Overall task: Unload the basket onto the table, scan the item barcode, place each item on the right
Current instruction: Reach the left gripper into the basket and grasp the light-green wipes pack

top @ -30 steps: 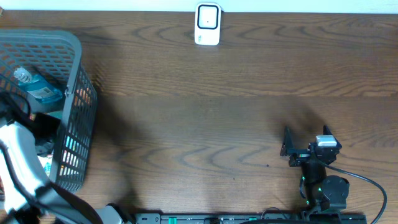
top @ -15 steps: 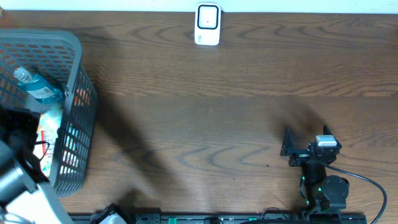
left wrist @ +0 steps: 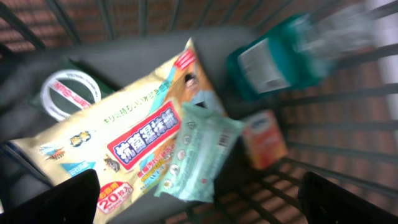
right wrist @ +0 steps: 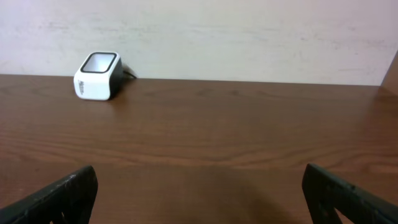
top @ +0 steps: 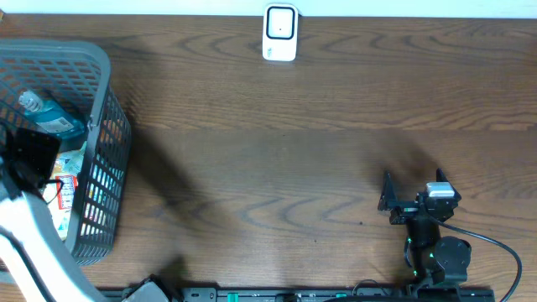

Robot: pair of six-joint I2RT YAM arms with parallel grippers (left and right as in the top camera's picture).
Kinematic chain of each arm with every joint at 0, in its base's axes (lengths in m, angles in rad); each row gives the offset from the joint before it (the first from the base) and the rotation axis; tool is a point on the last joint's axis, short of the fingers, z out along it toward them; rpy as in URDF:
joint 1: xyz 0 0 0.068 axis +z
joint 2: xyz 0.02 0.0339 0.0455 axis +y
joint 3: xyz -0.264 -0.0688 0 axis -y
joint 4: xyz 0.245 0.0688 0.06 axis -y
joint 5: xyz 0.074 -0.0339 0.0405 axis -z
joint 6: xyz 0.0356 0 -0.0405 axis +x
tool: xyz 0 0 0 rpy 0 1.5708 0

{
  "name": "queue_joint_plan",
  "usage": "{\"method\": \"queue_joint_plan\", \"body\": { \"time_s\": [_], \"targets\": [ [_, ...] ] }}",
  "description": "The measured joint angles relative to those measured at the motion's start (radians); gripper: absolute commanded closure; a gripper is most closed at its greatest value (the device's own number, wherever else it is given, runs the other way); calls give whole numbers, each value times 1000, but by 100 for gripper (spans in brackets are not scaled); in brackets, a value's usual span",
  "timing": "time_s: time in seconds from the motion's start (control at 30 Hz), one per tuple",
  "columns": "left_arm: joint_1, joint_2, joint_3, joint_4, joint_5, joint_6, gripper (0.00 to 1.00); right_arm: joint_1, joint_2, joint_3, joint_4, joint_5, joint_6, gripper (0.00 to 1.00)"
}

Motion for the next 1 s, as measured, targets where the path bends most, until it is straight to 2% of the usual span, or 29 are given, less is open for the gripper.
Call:
{"method": "queue_joint_plan", "body": {
  "time_s": [0.23, 0.43, 0.67, 1.0],
  "targets": [
    [-1, 277, -5, 35, 24, 5, 2, 0, 0, 0, 0, 0, 0, 1],
    [-18, 424, -8, 85, 80, 19, 2, 0, 0, 0, 0, 0, 0, 1],
    [-58, 441, -8, 117, 95, 47, 2, 0, 0, 0, 0, 0, 0, 1],
    [-112, 441, -8, 84, 98, 117, 2, 0, 0, 0, 0, 0, 0, 1]
  ]
}}
